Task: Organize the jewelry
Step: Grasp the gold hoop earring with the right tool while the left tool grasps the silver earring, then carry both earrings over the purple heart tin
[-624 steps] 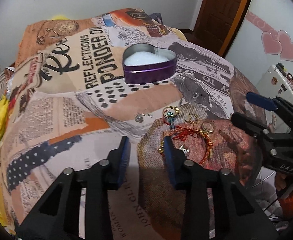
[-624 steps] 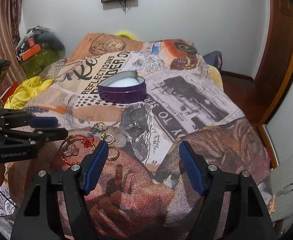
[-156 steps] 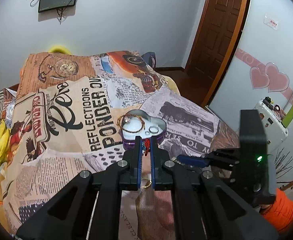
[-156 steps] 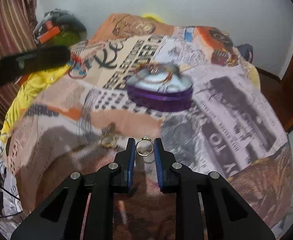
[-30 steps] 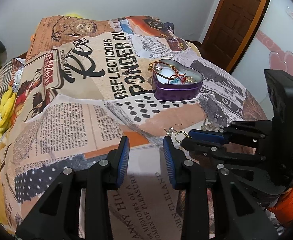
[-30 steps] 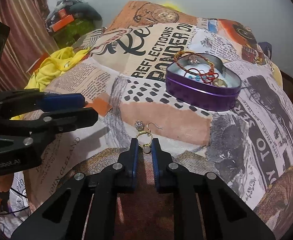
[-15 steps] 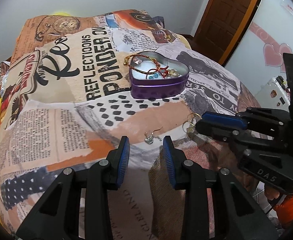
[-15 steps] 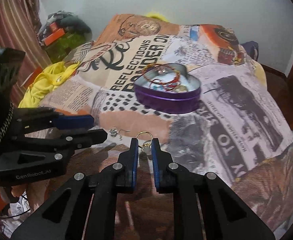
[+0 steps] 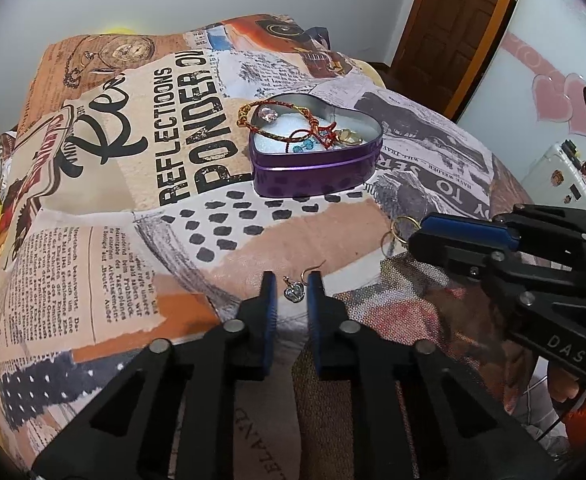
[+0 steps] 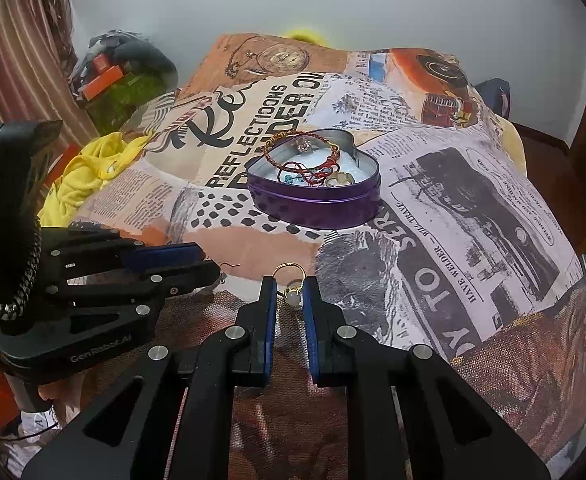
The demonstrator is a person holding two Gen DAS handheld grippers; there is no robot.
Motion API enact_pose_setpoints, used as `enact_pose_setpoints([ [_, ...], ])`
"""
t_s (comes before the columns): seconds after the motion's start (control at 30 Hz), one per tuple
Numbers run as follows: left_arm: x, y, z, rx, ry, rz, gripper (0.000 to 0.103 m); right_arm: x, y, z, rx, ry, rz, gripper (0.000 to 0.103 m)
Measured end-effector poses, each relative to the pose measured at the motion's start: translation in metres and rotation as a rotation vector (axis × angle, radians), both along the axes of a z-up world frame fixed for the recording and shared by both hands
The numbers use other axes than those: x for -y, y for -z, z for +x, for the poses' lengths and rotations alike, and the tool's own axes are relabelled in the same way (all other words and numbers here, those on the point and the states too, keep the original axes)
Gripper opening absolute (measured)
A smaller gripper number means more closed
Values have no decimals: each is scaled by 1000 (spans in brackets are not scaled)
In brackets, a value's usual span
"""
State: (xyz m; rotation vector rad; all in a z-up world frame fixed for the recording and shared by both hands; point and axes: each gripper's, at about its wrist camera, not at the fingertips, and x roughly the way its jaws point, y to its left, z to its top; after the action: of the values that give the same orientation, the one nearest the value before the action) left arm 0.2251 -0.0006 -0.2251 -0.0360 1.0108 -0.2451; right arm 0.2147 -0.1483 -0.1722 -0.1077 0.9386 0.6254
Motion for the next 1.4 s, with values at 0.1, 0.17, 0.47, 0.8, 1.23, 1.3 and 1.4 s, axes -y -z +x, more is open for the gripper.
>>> enact_pose_setpoints([
  [0.1,0,-2,-1,5,2,-5,9,1,0,0,0,1,2,12],
  [0.17,-1,-3,-2,8,-1,-12,9,1,-1,0,2,3,4,12],
  [0.47,-8,-26,-7,58,-17,-42,9,4,-12,2,28,20,10,12],
  [0.8,-11,-64,-8,155,-21,-59,9,7,-32,6,82,36,20,12],
  [1.23,-5,-101,11,255,-6,-62,9,7,-55,21,145,57,51,12],
  [1.3,-5,-104,15,261,-5,-65,9,8,-57,25,151,62,57,12],
  [1.4,-4,-105,22,265,-3,-66,9,7,-58,32,155,70,59,12],
])
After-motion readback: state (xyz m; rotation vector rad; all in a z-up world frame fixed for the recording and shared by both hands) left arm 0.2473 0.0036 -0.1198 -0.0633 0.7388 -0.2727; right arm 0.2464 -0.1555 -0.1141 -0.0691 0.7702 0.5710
